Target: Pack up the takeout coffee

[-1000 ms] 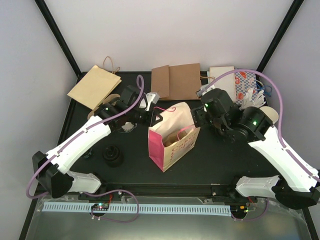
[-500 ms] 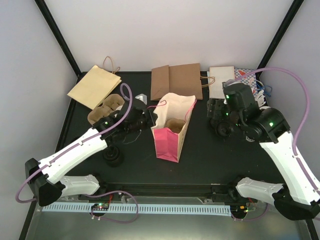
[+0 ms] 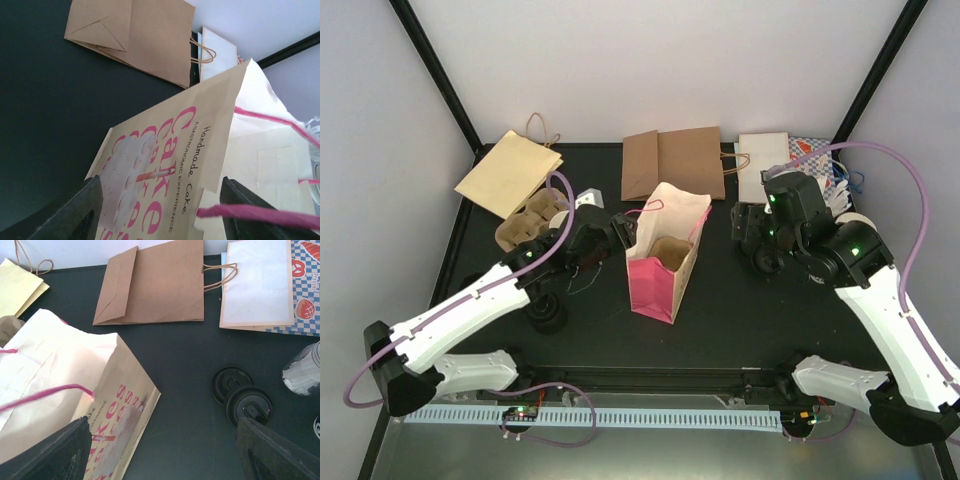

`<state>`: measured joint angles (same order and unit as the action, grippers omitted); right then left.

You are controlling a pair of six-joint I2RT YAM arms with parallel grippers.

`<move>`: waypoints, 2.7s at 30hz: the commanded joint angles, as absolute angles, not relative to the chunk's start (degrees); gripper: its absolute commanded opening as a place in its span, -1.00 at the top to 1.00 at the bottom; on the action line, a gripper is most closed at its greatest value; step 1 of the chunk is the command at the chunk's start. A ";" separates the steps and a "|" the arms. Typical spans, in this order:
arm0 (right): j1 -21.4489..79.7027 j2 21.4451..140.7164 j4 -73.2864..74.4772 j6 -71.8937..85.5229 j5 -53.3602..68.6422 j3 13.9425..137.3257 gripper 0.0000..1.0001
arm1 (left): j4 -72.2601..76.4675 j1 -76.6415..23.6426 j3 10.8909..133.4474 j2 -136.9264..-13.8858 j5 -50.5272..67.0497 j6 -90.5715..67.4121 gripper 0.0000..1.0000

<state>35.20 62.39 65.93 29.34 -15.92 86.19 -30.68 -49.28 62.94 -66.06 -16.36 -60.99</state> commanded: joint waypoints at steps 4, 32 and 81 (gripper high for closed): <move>34.72 59.97 64.74 27.25 -16.92 85.47 -0.63 | -35.05 -49.66 64.71 -59.75 -13.01 -54.79 -0.51; 34.73 54.93 62.49 30.47 -17.29 78.92 -1.00 | -60.39 -33.01 73.21 -49.66 -3.23 -28.25 -0.78; 30.39 50.14 55.66 35.53 -15.95 56.03 -1.00 | -52.99 -19.95 75.78 -83.08 -5.01 -5.80 -0.15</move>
